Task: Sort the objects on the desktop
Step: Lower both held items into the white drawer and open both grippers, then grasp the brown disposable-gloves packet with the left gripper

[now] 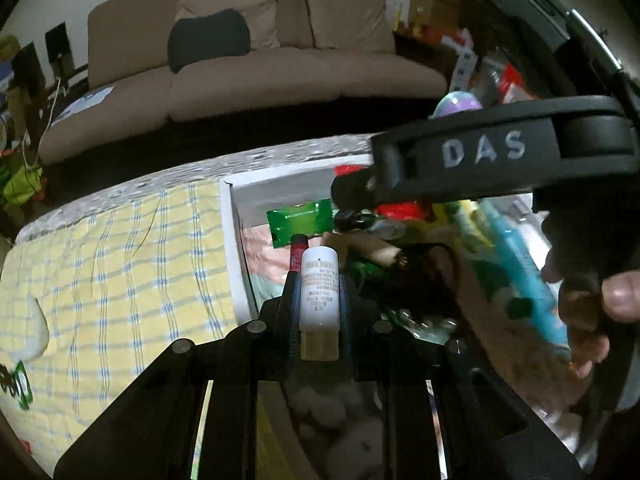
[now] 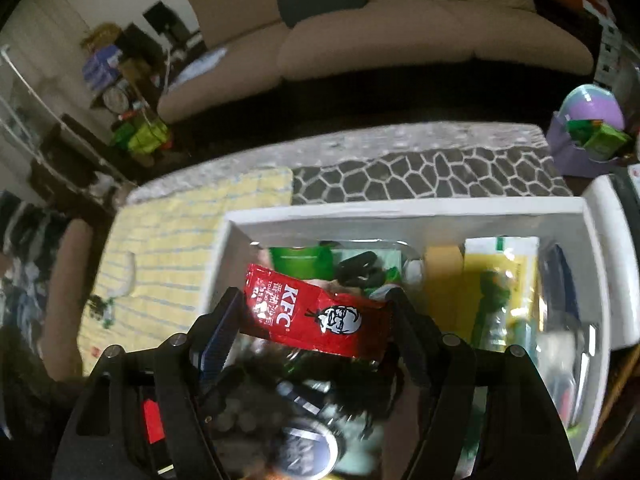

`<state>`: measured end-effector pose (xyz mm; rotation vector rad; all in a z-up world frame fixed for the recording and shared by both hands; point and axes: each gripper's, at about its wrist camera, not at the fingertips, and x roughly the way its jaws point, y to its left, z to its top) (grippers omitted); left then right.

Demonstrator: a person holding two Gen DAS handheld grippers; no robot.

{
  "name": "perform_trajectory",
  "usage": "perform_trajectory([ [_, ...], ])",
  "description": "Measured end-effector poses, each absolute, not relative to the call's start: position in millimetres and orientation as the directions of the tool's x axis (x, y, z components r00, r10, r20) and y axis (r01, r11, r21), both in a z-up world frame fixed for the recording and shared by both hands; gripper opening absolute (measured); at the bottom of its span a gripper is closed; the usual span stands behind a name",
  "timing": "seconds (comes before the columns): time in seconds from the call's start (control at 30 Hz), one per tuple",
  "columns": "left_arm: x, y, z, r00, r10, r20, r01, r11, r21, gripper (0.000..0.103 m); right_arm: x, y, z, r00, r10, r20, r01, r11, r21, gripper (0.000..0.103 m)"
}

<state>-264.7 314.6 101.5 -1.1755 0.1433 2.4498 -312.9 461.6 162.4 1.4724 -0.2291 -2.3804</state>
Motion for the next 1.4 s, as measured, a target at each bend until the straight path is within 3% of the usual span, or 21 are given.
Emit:
perform_trajectory([
  [0.1, -274, 322, 93, -0.561, 0.293, -0.774, -0.398, -0.915, -0.058, 0.018, -323, 461, 148, -0.394, -0.366, -0.843, 0.188, -0.93, 0.315, 0.079],
  [0.17, -272, 323, 92, -0.561, 0.298, -0.772, -0.39, -0.918, -0.071, 0.025, -326, 463, 142, -0.378, -0.395, -0.837, 0.19, -0.918, 0.348, 0.083],
  [0.2, -272, 321, 93, -0.568, 0.305, -0.764, -0.381, -0.921, -0.084, 0.034, -327, 465, 141, -0.377, -0.404, -0.834, 0.187, -0.915, 0.359, 0.084],
  [0.37, -249, 285, 119, -0.589, 0.365, -0.721, -0.355, -0.919, -0.175, 0.037, -313, 478, 153, -0.417, -0.424, -0.804, 0.174, -0.905, 0.387, 0.085],
  [0.73, -159, 172, 164, -0.666, 0.306, -0.68, -0.27, -0.949, -0.163, 0.074, -242, 466, 204, -0.451, -0.437, -0.778, 0.221, -0.899, 0.377, 0.085],
  [0.93, -100, 112, 172, -0.691, 0.254, -0.677, -0.198, -0.967, -0.16, 0.086, -186, 428, 221, -0.454, -0.457, -0.765, 0.286, -0.888, 0.361, 0.085],
  [1.17, -43, 9, 160, -0.685, 0.203, -0.699, -0.108, -0.978, -0.178, 0.089, -124, 345, 233, -0.429, -0.466, -0.774, 0.439, -0.856, 0.272, 0.085],
  [1.4, 2, -88, 123, -0.677, 0.123, -0.725, 0.029, -0.981, -0.192, 0.094, -87, 273, 218, -0.362, -0.541, -0.759, 0.535, -0.788, 0.306, 0.085],
])
